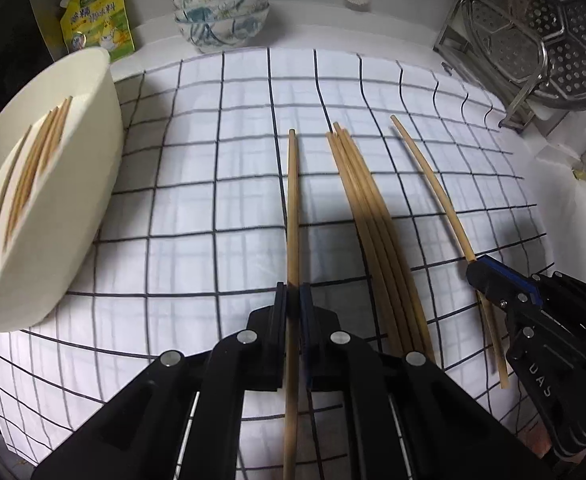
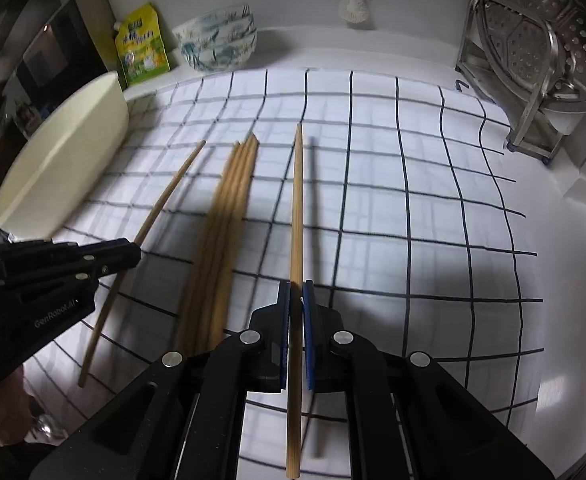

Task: Organize utensils
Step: 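Carry the left tool's chopstick over the basin while the right tool carries its chopstick alongside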

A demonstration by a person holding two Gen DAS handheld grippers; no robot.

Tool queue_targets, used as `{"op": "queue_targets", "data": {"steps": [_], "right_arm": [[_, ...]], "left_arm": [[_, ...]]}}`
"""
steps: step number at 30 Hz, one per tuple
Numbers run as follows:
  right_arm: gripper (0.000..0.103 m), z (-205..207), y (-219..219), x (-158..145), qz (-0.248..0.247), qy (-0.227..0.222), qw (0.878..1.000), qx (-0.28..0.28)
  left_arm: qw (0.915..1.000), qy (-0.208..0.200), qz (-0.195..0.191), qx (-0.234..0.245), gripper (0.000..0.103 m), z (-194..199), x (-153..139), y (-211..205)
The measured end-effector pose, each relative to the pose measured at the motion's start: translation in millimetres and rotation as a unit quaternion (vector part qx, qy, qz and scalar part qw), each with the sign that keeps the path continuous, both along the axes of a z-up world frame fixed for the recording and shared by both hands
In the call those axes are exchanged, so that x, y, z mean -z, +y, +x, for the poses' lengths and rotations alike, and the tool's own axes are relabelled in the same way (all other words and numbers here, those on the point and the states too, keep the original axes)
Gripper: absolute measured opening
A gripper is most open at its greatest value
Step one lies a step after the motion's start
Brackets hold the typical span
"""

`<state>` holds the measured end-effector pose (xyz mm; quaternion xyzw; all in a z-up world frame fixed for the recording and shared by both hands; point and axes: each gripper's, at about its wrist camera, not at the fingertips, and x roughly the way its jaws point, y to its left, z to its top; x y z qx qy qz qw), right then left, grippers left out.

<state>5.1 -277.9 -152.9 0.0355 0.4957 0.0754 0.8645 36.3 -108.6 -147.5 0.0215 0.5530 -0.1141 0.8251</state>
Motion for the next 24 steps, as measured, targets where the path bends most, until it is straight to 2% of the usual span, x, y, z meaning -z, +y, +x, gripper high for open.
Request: {"op": "queue_targets", "data": {"steps": [8, 15, 20, 24], "right_arm": [[0.006, 11.3, 25.5, -50.3, 0.038, -0.035, 0.999, -0.002], [0.006, 49.0, 90.9, -89.2, 0.056, -0.072, 0.995, -0.047], [0.006, 74.6, 143.9, -102.1, 0.068, -0.082, 0.991, -0.082], [0.006, 99.3, 192.1, -101.2, 0.082, -0.075, 0.988, -0.107]], "left_arm": [[0.9987, -0.045, -0.004, -0.026, 0.007, 7.0, -51.5, 43.0], [0.9920, -0.100, 0.003, -0.077, 0.007, 21.8, -100.8, 114.2], [0.9857, -0.120, 0.009, -0.119, 0.007, 36.1, -112.7, 172.8], [0.9825, -0.112, 0.016, -0.148, 0.007, 50.1, -106.4, 213.6]]}}
